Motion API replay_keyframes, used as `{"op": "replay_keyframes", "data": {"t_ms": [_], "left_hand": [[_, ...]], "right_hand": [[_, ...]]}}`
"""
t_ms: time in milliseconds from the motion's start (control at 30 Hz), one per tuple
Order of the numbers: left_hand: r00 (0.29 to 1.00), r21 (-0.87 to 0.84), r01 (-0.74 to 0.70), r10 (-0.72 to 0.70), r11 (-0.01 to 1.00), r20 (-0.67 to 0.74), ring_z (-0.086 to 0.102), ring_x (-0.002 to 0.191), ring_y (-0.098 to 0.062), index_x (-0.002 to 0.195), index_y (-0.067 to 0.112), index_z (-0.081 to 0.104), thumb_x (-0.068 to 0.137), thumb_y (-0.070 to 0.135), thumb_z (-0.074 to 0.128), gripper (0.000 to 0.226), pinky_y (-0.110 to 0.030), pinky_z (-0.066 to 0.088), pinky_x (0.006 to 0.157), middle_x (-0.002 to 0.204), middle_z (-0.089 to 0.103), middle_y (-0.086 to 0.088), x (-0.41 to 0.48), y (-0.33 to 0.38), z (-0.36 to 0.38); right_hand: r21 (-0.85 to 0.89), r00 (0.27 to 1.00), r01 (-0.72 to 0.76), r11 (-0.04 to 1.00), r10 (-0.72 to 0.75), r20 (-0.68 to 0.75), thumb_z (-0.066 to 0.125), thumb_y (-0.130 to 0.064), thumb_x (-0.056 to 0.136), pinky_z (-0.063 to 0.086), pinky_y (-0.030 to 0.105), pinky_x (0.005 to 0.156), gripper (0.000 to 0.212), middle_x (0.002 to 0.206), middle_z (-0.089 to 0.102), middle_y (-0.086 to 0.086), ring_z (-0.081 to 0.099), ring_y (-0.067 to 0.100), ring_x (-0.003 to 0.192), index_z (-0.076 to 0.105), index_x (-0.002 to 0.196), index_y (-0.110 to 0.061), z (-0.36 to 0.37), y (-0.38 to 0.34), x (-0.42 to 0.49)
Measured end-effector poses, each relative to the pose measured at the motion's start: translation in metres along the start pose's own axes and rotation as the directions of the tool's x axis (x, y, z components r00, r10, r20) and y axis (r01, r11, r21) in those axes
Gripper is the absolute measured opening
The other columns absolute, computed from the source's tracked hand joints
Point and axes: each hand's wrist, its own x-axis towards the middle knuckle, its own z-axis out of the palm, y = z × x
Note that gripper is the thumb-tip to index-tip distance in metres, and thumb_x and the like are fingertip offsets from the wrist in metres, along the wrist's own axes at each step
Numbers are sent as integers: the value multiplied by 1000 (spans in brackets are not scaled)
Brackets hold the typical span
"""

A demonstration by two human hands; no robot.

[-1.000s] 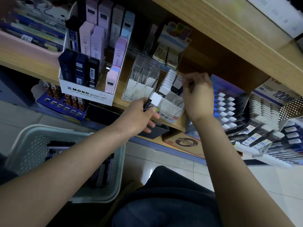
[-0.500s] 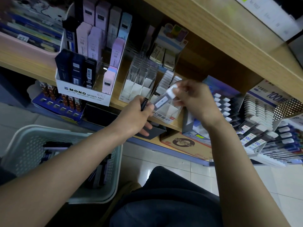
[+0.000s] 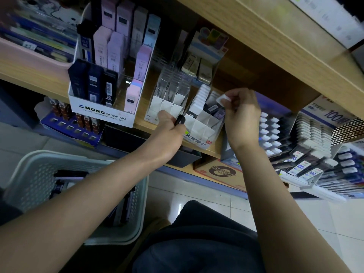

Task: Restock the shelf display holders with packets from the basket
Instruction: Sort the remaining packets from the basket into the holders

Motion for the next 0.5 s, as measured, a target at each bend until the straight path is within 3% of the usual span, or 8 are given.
{"op": "replay_keyframes", "data": {"t_ms": [133, 233, 300, 433, 500], "left_hand": [[989, 110, -147, 143, 983, 45, 46, 55, -10, 87, 27, 39, 99, 24, 39, 12, -15, 39, 43, 80, 52, -1, -6, 2, -3], [980, 98, -192, 186, 977, 68, 49, 55, -8, 100, 25, 44, 99, 25, 42, 3, -17, 43, 46, 81, 55, 3, -8, 2, -4], [981, 107, -184, 177, 977, 74, 48, 54, -9, 100, 25, 46, 98, 24, 43, 4, -19, 42, 47, 80, 56, 4, -7, 2, -3], [994, 55, -109, 108, 992, 25, 47, 56, -12, 90, 23, 42, 95, 10, 43, 14, -23, 36, 47, 86, 59, -3, -6, 3, -2], [996, 46, -85, 85, 995, 5, 47, 56, -12, 84, 24, 36, 96, 7, 39, 21, -23, 37, 47, 83, 59, -1, -6, 3, -2]], "right_hand": [[-153, 994, 42, 987, -27, 101, 64, -16, 86, 36, 24, 72, 12, 105, 61, 5, 54, 23, 100, 67, 98, -12, 5, 1, -1], [-268, 990, 58, 962, -21, 136, 61, -20, 89, 28, 19, 74, 17, 112, 57, 4, 44, 22, 110, 69, 103, -16, 8, 1, -1], [-301, 989, 60, 952, -16, 148, 59, -20, 91, 32, 19, 75, 20, 113, 54, 5, 44, 21, 110, 68, 107, -16, 9, -1, -1], [-119, 991, 24, 993, -8, 132, 53, -17, 94, 49, 34, 78, 18, 107, 58, 4, 58, 20, 95, 67, 103, -12, 7, -15, -7], [27, 973, -58, 998, 50, 227, 48, -22, 97, 51, 30, 72, 20, 93, 63, -2, 63, 16, 82, 67, 98, -14, 4, -28, -13]]}}
